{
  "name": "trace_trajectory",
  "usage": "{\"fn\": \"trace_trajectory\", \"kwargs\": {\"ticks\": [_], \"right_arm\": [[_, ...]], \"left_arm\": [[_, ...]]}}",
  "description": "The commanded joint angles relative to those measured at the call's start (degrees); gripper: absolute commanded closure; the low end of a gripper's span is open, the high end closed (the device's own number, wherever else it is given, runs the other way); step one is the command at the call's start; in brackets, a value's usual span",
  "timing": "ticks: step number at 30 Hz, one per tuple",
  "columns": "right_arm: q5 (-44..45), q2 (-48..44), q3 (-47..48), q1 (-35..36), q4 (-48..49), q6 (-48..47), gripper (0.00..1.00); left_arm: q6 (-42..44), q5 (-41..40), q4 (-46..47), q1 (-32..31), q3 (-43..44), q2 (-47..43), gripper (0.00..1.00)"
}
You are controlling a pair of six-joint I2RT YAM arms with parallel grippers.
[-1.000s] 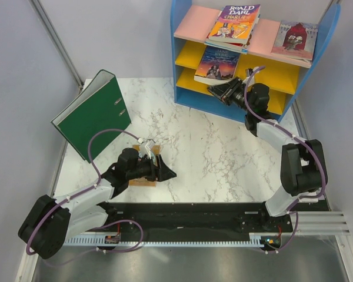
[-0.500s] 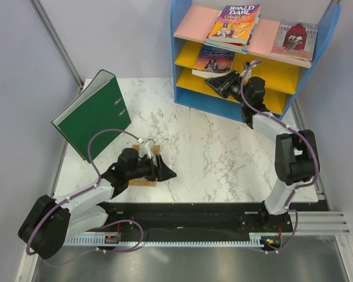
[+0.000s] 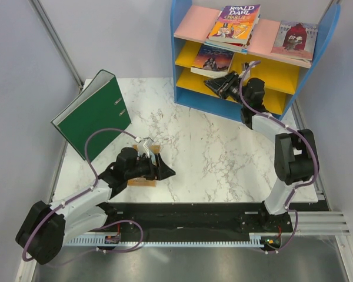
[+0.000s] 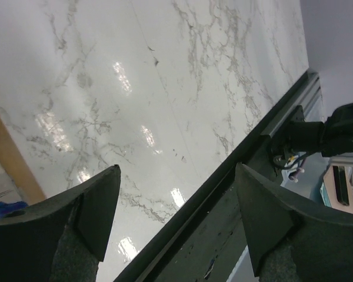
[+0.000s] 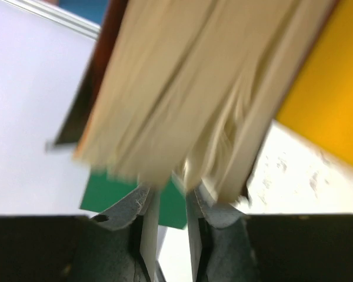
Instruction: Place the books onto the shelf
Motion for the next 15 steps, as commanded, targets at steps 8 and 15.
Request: {"fn": "trace_trajectory", "kwargs": {"ticks": [8, 15], "right_arm": [[8.49, -22.94, -13.25, 6.94, -33.33, -24.59, 0.37], [10.08, -22.00, -28.27, 20.04, -26.42, -18.28, 0.23]], "left_arm": [[-2.01, -28.67, -33.79, 5.02, 19.44, 4.08, 0.04], [-2.89, -21.37, -33.61, 14.00, 15.49, 6.20, 0.04]]}}
